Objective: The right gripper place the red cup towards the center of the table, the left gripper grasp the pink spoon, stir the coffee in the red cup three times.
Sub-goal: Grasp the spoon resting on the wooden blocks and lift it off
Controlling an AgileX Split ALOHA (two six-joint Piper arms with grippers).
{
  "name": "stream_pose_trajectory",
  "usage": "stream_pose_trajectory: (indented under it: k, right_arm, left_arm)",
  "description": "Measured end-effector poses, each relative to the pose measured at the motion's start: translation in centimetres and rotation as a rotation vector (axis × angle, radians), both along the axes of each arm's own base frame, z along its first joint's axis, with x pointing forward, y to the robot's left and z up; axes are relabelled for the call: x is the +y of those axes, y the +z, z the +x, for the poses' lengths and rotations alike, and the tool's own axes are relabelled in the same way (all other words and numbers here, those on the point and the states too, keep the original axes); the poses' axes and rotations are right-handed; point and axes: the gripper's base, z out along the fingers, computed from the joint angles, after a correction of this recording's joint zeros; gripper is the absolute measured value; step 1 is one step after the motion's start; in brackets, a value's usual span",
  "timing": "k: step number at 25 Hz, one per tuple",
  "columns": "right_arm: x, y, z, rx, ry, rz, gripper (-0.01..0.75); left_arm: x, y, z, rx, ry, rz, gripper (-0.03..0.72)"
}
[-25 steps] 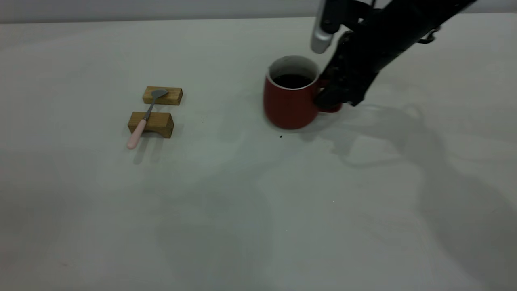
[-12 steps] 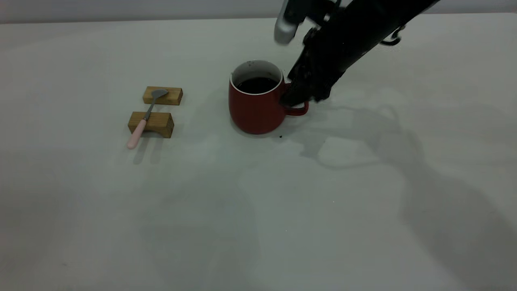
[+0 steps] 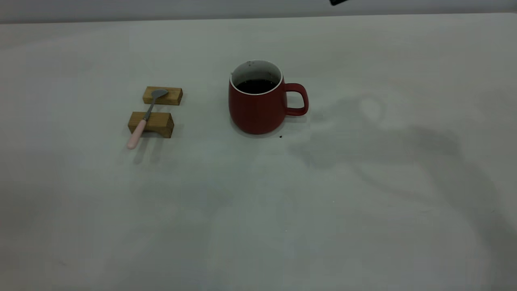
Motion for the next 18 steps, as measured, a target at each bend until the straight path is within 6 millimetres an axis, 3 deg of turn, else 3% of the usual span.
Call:
stream_pose_trajectory:
  k: [3, 7, 14, 18]
  right_arm:
    - [-1.5, 2.0, -4.2, 0.104, 0.026, -0.114, 0.551]
    - [-4.4, 3.0, -9.2, 0.134, -0.068, -0.337, 0.551]
    - [-8.5, 2.4, -16.7, 0.126, -0.214, -0.572, 0.551]
    - [-10.0, 1.9, -19.9, 0.087, -0.278, -0.638, 0.551]
  left_arm:
    - [0.0, 0.0, 0.0, 0.000, 0.000, 0.000, 0.425]
    - [0.0, 0.0, 0.0, 0.000, 0.000, 0.000, 0.425]
    - [0.0, 0.0, 0.0, 0.000, 0.000, 0.000, 0.425]
    - [0.0, 0.0, 0.0, 0.000, 0.000, 0.000, 0.425]
